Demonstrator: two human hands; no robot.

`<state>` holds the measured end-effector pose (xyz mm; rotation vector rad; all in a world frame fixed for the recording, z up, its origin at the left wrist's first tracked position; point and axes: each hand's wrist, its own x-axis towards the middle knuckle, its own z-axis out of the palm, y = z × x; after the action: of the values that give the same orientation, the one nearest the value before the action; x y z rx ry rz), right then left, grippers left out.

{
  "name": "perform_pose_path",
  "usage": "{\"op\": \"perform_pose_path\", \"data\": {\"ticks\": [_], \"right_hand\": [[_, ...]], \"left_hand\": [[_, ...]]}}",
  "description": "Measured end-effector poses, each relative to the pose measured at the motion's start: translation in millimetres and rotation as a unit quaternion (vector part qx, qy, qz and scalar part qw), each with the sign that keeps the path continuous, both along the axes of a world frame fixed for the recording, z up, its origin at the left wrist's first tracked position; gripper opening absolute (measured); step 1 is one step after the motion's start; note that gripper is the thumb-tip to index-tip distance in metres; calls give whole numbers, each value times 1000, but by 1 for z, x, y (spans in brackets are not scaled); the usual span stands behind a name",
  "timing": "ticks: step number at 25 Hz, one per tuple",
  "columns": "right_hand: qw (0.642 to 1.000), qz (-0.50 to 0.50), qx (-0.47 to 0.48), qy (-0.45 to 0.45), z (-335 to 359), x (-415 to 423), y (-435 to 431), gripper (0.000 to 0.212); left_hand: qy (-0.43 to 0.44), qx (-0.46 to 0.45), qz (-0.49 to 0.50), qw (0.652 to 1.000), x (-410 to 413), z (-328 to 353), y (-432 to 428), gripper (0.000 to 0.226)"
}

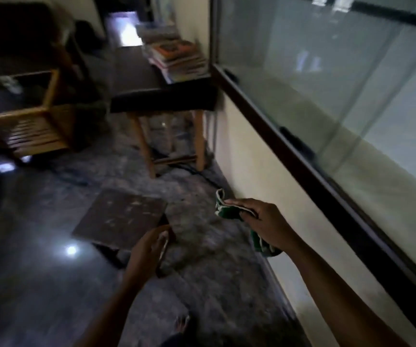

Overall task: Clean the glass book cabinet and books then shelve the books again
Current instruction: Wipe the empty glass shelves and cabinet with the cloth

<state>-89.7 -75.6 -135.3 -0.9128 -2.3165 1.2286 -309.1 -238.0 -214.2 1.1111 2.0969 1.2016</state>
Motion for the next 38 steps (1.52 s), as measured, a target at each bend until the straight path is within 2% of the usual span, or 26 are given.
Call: {"op": "perform_pose_path", "data": {"ticks": [3,6,9,11,14,18,21,23,26,27,29,30,31,33,35,36,38], "right_hand": [[996,79,23,-39,-30,-90,1,41],[985,134,37,-105,-78,-195,9,37],[973,171,-3,-158,-122,-297,11,39],[967,177,10,-184,-137,-341,9,47],[977,94,-40,-186,-130,-362,18,44],[991,-95,-56,-82,-71,-301,43,30],[966,-256,-30,-16,-7,-223,45,25],[929,-365,27,56,35,-168,39,23],[826,-528,118,155,85,-79,16,17],[795,-569,128,169,96,-52,10,15],[754,-619,131,175,108,-6,6,13],[742,-633,126,182,111,14,10,11],[737,-639,122,184,114,30,20,12],[752,-631,116,152,116,53,46,30],[796,-586,84,129,117,66,75,52],[821,-554,69,119,116,70,88,54],[866,-485,76,94,116,79,109,43]], "left_hand": [[-38,-4,124,992,-51,-10,-37,17],[-56,-46,174,982,-126,-38,-43,24],[-68,-102,152,981,-203,-61,-28,31],[-73,-150,122,978,-240,-72,-13,32],[-55,-160,66,983,-285,-76,18,33],[-29,-86,-143,985,-276,-29,94,39],[56,34,-276,959,-221,17,155,53],[109,105,-351,924,-174,49,193,57],[170,227,-463,839,-83,93,237,59],[195,272,-488,806,-54,105,245,58],[246,327,-512,755,-2,112,267,58],[261,339,-505,750,23,115,277,59],[261,335,-493,759,45,116,287,61],[237,324,-462,791,86,114,303,66],[211,314,-426,822,122,107,311,67],[201,311,-409,834,136,102,314,68],[193,307,-375,853,156,92,320,68]]}}
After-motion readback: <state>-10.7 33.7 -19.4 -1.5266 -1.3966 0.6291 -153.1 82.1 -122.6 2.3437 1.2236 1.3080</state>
